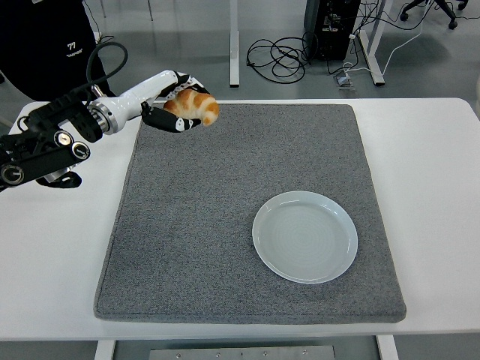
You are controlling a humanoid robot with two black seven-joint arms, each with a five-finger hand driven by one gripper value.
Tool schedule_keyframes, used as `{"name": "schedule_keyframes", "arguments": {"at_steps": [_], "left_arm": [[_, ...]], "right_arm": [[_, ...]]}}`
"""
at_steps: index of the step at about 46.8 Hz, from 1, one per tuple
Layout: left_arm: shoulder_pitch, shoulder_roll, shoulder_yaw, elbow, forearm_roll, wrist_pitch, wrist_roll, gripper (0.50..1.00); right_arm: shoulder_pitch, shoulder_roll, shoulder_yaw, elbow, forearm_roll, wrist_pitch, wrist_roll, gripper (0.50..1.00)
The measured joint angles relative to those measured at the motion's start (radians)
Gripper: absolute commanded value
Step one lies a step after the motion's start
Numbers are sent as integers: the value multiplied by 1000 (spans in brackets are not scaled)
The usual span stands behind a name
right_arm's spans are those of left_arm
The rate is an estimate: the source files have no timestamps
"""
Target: Place the bread on the plate
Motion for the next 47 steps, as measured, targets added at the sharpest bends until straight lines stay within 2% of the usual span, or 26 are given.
{"name": "schedule_keyframes", "arguments": {"at_steps": [10,22,47], "left_arm": [[-89,-27,-1,-10,-1,-52,6,500],[-146,-103,-1,-12,-1,-60,44,500],[-254,-392,41,-10,-5,-47,156,500]], "right_arm": [[0,0,-1,1,0,0,0,1000],[0,0,-3,0,0,0,0,1000],[0,0,-3,-8,0,0,0,1000]]}}
